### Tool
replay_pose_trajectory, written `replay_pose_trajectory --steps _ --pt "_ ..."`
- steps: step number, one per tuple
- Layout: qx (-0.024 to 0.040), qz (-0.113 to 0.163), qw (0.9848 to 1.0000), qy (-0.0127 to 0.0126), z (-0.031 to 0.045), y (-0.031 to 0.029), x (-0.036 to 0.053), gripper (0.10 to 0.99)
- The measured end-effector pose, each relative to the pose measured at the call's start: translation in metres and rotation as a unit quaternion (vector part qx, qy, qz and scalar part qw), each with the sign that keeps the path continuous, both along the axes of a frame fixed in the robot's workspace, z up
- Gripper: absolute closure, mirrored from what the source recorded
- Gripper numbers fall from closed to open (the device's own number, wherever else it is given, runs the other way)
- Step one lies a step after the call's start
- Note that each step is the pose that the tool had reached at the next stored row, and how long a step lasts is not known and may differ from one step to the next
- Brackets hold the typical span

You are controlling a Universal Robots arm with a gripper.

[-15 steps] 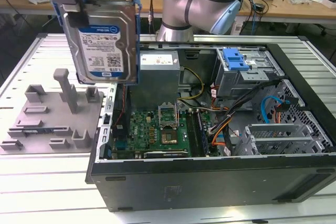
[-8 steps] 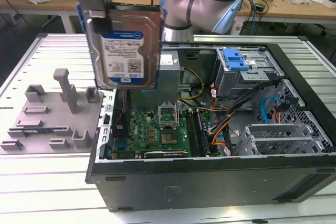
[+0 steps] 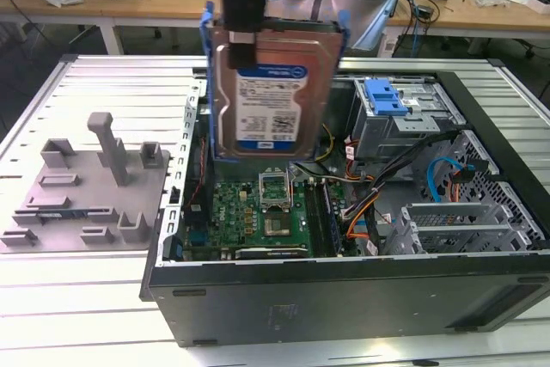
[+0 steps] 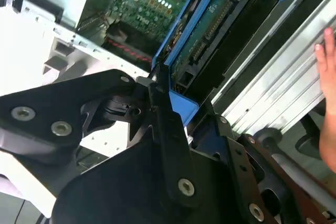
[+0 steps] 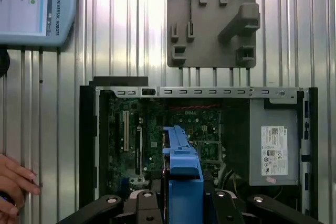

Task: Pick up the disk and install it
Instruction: 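Pick up the disk, then insert the disk into the insertion slot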

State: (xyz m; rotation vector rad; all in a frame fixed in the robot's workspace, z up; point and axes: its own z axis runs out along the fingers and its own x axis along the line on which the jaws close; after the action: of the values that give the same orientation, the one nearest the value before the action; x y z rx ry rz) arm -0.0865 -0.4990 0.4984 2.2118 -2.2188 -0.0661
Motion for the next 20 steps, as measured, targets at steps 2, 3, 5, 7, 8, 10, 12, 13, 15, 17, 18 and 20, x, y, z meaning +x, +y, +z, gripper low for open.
replay_pose_trajectory --steps 2,3,5,7,8,10,12,13,15,17,18,20 --pt "-0.0002 0.000 1.0000 0.0000 0.0000 -0.0040 0.0182 0.722" --pt "-0.0002 0.000 1.0000 0.0000 0.0000 -0.0054 0.0250 0.722" --pt "-0.0003 0.000 1.0000 0.0000 0.0000 -0.0077 0.0370 0.722" --pt "-0.0002 0.000 1.0000 0.0000 0.0000 -0.0093 0.0460 0.722" --pt "-0.0002 0.000 1.0000 0.0000 0.0000 -0.0108 0.0552 0.722" --pt "-0.0002 0.000 1.0000 0.0000 0.0000 -0.0122 0.0668 0.722" --pt "-0.0003 0.000 1.0000 0.0000 0.0000 -0.0123 0.0668 0.722" --pt "-0.0002 0.000 1.0000 0.0000 0.0000 -0.0123 0.0670 0.722" --pt "-0.0003 0.000 1.0000 0.0000 0.0000 -0.0123 0.0671 0.722" --pt "-0.0003 0.000 1.0000 0.0000 0.0000 -0.0123 0.0672 0.722" --pt "-0.0003 0.000 1.0000 0.0000 0.0000 -0.0123 0.0672 0.722" --pt "-0.0003 0.000 1.0000 0.0000 0.0000 -0.0123 0.0672 0.722"
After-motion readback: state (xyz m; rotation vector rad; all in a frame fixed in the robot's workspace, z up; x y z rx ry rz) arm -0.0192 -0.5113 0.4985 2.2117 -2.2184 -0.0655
